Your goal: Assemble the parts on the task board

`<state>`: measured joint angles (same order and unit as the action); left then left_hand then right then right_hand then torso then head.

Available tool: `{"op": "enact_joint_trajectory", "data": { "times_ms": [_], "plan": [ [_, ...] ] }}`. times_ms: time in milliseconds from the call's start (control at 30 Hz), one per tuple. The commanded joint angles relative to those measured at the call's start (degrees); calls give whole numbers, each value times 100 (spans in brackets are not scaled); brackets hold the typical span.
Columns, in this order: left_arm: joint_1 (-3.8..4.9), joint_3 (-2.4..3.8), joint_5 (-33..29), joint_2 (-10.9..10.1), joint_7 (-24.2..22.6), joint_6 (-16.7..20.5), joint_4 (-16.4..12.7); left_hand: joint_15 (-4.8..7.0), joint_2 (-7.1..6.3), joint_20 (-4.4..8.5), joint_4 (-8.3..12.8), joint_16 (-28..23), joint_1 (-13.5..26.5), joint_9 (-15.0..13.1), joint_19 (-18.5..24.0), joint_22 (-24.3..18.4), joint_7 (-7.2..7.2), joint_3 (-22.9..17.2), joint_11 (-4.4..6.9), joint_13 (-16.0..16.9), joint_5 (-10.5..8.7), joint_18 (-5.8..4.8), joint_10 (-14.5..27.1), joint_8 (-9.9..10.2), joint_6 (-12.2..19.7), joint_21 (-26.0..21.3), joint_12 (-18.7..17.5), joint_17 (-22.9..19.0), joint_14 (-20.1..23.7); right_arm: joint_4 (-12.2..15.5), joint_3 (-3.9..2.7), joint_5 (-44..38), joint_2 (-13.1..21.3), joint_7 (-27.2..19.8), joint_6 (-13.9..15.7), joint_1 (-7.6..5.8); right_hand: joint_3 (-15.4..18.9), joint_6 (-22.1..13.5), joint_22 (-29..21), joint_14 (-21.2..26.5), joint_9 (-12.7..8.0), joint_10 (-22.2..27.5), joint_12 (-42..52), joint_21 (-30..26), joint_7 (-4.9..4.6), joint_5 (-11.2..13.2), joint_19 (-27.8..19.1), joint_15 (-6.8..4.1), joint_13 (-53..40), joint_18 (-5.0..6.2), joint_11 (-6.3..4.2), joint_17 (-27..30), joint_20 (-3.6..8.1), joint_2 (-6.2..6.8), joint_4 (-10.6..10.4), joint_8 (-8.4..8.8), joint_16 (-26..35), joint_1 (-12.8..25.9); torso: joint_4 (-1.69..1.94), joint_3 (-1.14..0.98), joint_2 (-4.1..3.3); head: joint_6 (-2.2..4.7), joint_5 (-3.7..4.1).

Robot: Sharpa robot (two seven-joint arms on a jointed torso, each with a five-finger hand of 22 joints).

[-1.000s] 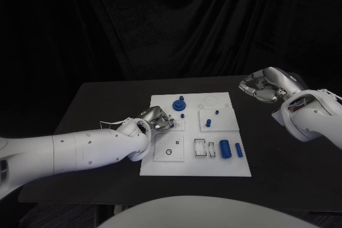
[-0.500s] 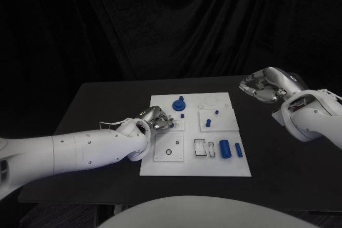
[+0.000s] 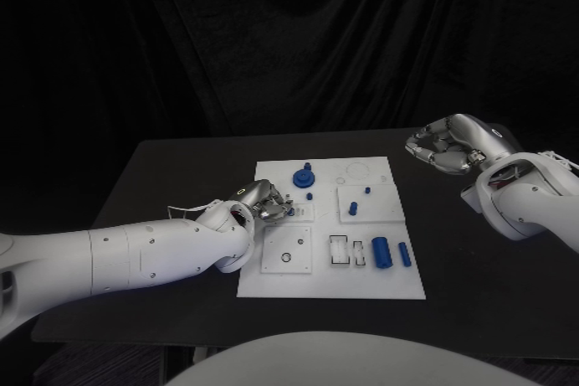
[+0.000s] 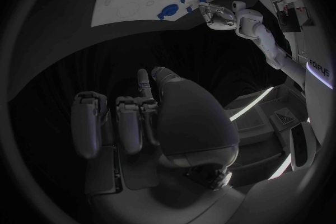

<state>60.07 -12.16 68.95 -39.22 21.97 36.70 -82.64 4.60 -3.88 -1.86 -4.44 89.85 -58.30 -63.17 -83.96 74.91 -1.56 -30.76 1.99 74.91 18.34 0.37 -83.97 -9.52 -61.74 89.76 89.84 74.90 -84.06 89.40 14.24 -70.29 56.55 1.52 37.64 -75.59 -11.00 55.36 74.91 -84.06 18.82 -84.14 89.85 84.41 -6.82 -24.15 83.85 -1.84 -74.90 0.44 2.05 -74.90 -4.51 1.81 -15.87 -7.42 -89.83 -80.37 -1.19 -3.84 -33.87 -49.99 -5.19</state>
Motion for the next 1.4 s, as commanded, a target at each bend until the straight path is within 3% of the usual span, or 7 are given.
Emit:
{"op": "enact_joint_trajectory", "data": {
  "times_ms": [33, 133, 433, 900, 1200, 1400],
  "plan": [
    [-16, 5, 10, 17, -77, -3, 1, 41, -30, 37, -84, 15, -23, 18, -573, 1491, -9, 84, 38, 1509, -159, -23, -603, 52, 17, -19, 16, 1510, -594, 9, -4, -17, 7, 62, 38, 13, -28, 45, 1309, -594, -6, -586, 15, 2, 12, -19, 279, 42, -1510, 108, 27, -1510, -40, 31, -10, 17, -17, -12, -3, 2, -2, -1, 1],
    [-20, 5, 10, 22, -70, -32, 7, 35, -20, 31, -177, 15, -25, 29, -568, 1488, -17, 183, 31, 1509, -294, -21, -603, 71, 10, -26, 16, 1510, -594, 10, -4, -17, 8, 63, 37, 13, -28, 45, 1309, -594, -6, -586, 15, 2, 12, -19, 279, 42, -1510, 108, 27, -1510, -40, 31, -10, 17, -17, -12, -4, -1, -4, -1, 6],
    [-32, 5, 10, 44, -91, -74, 25, 22, -9, 21, -428, 15, 7, 54, -561, 1484, -30, 498, 17, 1509, -455, -18, -603, 113, -10, -37, 16, 1510, -594, 13, -4, -17, 9, 64, 41, 14, -28, 45, 1309, -594, -6, -586, 15, 2, 12, -19, 279, 42, -1510, 108, 27, -1510, -40, 31, -10, 17, -17, -12, -8, -1, -4, -1, 2],
    [-56, 5, 10, 70, -126, -101, 57, 20, -4, 19, -455, 15, 3, 57, -551, 1478, -31, 538, 15, 1509, -470, -13, -603, 118, -13, -51, 16, 1510, -594, 16, -4, -17, 14, 64, 42, 15, -28, 45, 1309, -594, -6, -586, 15, 2, 12, -19, 279, 42, -1510, 108, 27, -1510, -40, 31, -10, 17, -17, -12, -4, -3, -4, -1, 8],
    [-70, 5, 10, 76, -156, -144, 66, 5, 2, 4, -772, 15, 65, 90, -540, 1472, -52, 937, -2, 1509, -623, -9, -603, 169, -33, -67, 16, 1510, -594, 16, -4, -17, 16, 66, 35, 16, -28, 45, 1309, -594, -6, -586, 15, 2, 12, -19, 279, 42, -1510, 108, 27, -1510, -40, 31, -10, 17, -17, -12, -6, -2, -7, -1, -3],
    [-76, 5, 10, 82, -176, -149, 84, 4, 6, 3, -793, 15, 65, 92, -540, 1472, -51, 964, -4, 1509, -635, -9, -603, 171, -37, -68, 16, 1510, -594, 17, -4, -17, 18, 67, 31, 20, -28, 45, 1309, -594, -6, -586, 15, 2, 12, -19, 279, 42, -1510, 108, 27, -1510, -40, 31, -10, 17, -17, -12, -7, -1, -4, -1, -4]
  ]
}}
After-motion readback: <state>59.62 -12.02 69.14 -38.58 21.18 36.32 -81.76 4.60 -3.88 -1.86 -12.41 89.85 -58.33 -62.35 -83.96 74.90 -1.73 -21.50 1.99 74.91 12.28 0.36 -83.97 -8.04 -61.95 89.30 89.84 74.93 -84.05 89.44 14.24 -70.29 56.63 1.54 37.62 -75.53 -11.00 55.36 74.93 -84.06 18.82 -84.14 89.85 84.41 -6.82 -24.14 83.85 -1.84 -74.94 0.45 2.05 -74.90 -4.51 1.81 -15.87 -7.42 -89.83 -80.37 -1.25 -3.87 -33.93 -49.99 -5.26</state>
